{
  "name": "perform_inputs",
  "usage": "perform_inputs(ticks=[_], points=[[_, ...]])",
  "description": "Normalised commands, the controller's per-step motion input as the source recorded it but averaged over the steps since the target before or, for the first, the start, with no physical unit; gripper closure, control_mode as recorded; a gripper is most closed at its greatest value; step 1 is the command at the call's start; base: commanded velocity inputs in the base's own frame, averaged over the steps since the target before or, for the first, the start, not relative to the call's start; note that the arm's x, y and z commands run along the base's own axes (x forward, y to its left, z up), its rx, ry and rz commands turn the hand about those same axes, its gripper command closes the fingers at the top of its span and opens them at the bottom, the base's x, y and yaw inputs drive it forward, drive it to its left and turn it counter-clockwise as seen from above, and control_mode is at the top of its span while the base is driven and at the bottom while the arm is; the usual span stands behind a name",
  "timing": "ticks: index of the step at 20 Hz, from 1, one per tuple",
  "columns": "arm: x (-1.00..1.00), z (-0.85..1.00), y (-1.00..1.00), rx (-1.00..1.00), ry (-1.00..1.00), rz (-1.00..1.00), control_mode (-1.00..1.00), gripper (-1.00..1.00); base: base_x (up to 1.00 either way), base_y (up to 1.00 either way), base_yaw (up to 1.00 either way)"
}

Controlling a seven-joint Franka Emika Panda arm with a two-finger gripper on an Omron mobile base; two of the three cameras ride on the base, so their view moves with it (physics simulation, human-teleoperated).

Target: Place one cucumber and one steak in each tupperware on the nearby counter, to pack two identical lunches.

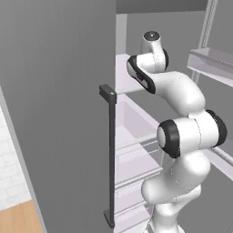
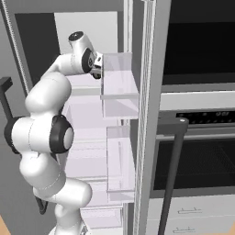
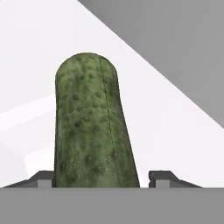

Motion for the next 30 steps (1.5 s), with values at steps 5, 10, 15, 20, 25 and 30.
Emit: perform_inputs(ticks=[5, 10, 15, 20, 25, 30], points=[[-0.06, -0.08, -0.02, 0.0, -0.07, 0.0, -1.0, 1.0, 0.0, 0.0, 0.0], [-1.0, 0.0, 0.0, 0.03, -0.09, 0.02, -1.0, 1.0, 0.0, 0.0, 0.0], [-1.0, 0.02, 0.0, 0.01, -0.04, 0.09, -1.0, 1.0, 0.0, 0.0, 0.0], [-1.0, 0.12, 0.0, 0.0, -0.03, 0.08, -1.0, 1.0, 0.0, 0.0, 0.0], [-1.0, 0.4, 0.0, 0.0, 0.0, 0.09, -1.0, 1.0, 0.0, 0.0, 0.0], [-1.0, -0.58, 0.0, -0.14, 0.13, 0.1, -1.0, 1.0, 0.0, 0.0, 0.0]])
